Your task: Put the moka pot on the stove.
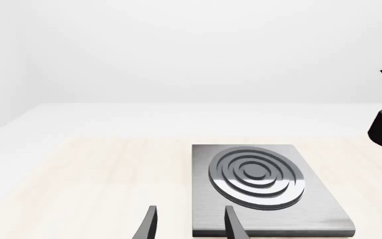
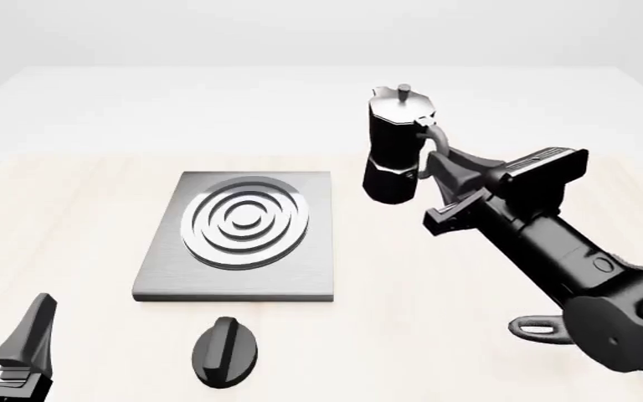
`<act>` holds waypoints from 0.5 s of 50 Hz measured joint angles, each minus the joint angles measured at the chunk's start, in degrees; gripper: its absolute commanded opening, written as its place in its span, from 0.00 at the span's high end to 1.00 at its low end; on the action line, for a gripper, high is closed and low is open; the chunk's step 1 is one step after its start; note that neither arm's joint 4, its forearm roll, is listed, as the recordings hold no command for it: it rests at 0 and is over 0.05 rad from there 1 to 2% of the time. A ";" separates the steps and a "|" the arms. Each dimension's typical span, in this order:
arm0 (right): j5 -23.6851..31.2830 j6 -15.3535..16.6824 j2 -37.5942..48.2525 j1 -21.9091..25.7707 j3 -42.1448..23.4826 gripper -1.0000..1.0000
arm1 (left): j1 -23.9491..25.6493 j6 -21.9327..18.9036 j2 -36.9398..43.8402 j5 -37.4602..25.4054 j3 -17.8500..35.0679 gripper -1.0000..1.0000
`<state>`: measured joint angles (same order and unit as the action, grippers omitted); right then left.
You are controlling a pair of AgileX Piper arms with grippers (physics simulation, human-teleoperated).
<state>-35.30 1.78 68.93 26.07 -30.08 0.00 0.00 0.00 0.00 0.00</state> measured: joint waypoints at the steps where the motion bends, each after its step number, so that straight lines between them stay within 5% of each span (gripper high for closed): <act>1: -0.02 0.04 0.41 0.06 -0.51 1.00 | 0.00 0.00 0.00 0.00 0.00 0.00; 25: -0.77 0.90 11.90 2.46 -13.01 1.00 | 0.00 0.00 0.00 0.00 0.00 0.00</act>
<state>-36.07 2.67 80.82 28.53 -43.09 0.00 0.00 0.00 0.00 0.00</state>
